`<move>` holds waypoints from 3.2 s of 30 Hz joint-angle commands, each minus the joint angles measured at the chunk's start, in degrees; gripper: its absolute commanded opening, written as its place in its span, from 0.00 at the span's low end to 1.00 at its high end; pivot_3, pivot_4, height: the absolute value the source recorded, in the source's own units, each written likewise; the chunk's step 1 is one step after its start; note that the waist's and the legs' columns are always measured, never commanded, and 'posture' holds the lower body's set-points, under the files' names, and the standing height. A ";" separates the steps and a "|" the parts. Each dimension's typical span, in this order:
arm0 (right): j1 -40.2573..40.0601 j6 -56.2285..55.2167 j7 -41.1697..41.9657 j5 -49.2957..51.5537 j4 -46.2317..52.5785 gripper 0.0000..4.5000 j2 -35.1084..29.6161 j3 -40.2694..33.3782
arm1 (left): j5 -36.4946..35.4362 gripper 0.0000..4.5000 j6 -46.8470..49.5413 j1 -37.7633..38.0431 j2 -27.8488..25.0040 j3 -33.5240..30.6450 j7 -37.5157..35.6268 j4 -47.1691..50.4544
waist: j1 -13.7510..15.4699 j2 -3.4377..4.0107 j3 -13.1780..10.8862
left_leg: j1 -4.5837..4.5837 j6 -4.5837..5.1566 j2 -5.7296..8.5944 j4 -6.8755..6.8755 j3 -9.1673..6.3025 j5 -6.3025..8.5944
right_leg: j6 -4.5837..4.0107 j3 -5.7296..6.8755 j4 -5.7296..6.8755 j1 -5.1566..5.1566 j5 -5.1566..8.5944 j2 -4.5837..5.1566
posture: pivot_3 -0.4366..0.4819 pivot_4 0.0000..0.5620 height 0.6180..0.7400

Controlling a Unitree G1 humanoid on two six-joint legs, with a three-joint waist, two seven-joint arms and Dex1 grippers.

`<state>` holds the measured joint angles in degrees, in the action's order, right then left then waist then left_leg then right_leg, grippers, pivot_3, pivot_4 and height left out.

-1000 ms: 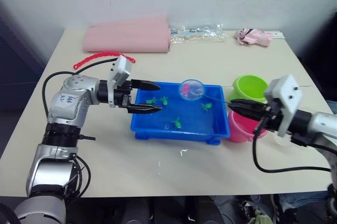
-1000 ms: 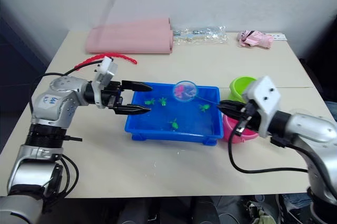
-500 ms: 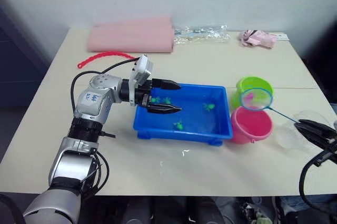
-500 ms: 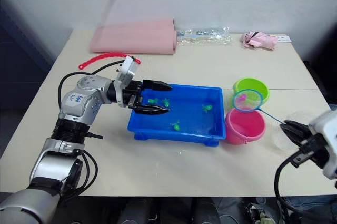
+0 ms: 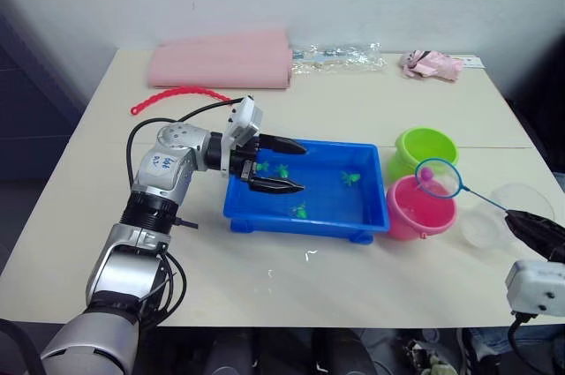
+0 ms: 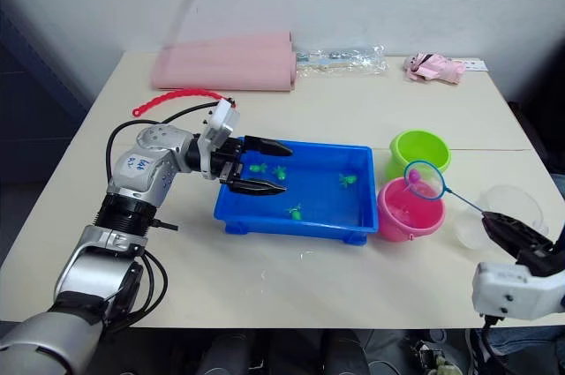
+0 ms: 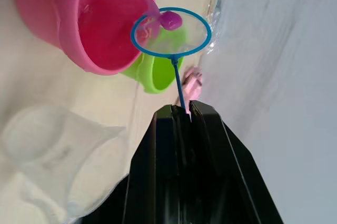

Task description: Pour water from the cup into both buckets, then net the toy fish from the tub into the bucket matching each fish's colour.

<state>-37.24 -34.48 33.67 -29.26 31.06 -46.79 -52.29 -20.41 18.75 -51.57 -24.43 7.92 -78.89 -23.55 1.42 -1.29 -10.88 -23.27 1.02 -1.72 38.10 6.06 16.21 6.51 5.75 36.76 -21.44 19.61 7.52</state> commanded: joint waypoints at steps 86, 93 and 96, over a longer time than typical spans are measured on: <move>37.28 87.72 -28.03 78.53 17.45 0.00 -10.70 32.74 | 2.46 0.99 0.30 2.82 -4.51 -2.44 5.22 5.99 | 0.16 0.00 0.00 | -0.41 0.15 0.00 0.07 -0.33 0.03 | -0.01 0.31 0.09 -0.06 -0.02 0.07 | 0.48 0.27 0.98; 35.93 88.74 -23.34 75.14 13.66 0.00 -11.78 20.98 | 1.15 0.99 5.94 2.68 0.40 -3.12 12.04 10.42 | -0.18 0.00 0.00 | -0.39 0.16 -0.01 0.07 -0.34 0.01 | 0.04 0.29 0.09 -0.05 -0.04 0.04 | 0.48 0.27 0.98; 35.99 87.62 -20.73 71.21 10.14 0.00 -13.25 19.24 | 0.57 0.99 7.57 3.37 0.83 -2.94 12.63 12.70 | -0.07 0.00 0.00 | -0.37 0.14 -0.01 0.06 -0.32 0.00 | 0.04 0.28 0.09 -0.04 -0.04 0.03 | 0.48 0.27 0.98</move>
<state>-1.41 54.35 11.44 44.71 42.17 -58.72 -30.55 -18.03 25.49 -48.47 -23.55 5.56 -66.54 -13.71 1.35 -1.29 -10.88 -23.64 1.16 -1.73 38.16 5.74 16.21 6.55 6.04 36.85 -21.47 19.57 7.55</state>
